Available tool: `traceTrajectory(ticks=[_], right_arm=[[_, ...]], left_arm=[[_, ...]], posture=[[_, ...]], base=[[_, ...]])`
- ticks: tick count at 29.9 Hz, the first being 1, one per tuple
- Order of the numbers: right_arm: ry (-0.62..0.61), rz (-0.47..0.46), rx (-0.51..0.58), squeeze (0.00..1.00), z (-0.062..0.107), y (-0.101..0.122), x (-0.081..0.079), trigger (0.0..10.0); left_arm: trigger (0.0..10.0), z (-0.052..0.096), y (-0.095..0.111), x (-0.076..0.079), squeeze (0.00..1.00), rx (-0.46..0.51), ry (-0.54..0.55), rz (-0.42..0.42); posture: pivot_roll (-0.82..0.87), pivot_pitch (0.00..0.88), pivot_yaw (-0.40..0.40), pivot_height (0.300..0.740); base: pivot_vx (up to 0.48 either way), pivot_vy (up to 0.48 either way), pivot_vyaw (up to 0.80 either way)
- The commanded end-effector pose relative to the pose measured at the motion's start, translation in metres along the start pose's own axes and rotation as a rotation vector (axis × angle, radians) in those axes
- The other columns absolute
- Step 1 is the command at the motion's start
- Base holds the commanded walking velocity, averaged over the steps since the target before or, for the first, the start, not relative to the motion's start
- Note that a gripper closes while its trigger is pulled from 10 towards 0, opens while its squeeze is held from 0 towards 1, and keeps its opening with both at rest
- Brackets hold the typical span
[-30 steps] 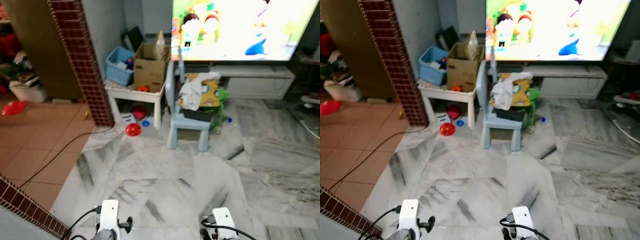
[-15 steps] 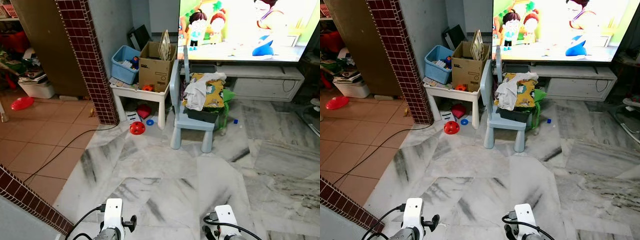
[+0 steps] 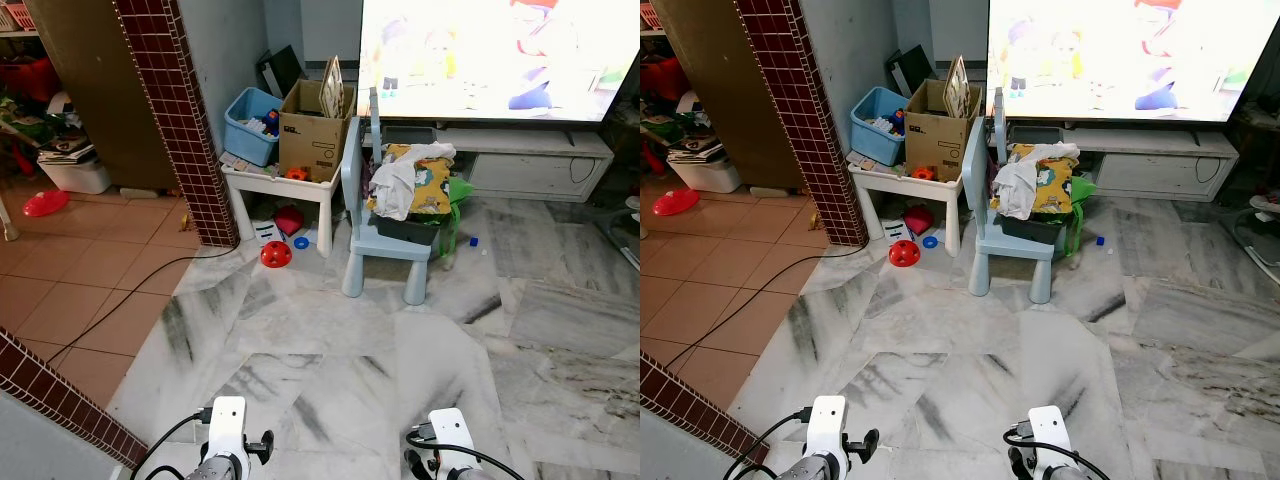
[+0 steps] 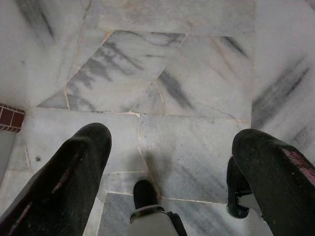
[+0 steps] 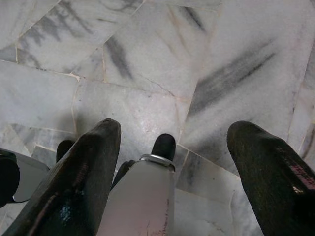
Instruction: Hang keys on a hook
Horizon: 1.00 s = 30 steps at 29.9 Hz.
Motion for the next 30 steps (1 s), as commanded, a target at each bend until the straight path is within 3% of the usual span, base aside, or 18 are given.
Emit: traceTrajectory(ticks=[1, 30], right_arm=[[-0.007, 0.016, -0.005, 0.0, -0.0004, 0.0007, 0.0007, 10.0], [-0.007, 0.016, -0.005, 0.0, -0.0004, 0.0007, 0.0007, 10.0]], left_arm=[[10.0, -0.0002, 0.0012, -0.0007, 0.0, -0.001, -0.001, -0.013], [10.0, -0.0002, 0.0012, -0.0007, 0.0, -0.001, -0.001, -0.013]], posture=[[-0.03, 0.0, 0.015, 0.74], [-0.03, 0.0, 0.015, 0.74]], base=[[0.0, 0.0, 0.0], [0.0, 0.0, 0.0]])
Point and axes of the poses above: a point about 5 cm out from each wrist's last joint towards the gripper, its own z axis pointing back from the gripper into the wrist, its own y axis along the axis of the wrist's last joint, x = y × z, the point moved 5 cm from there along -z, pointing out of the wrist towards the gripper, and after that the axes turned 9 degrees about z, right-handed, at the moved point
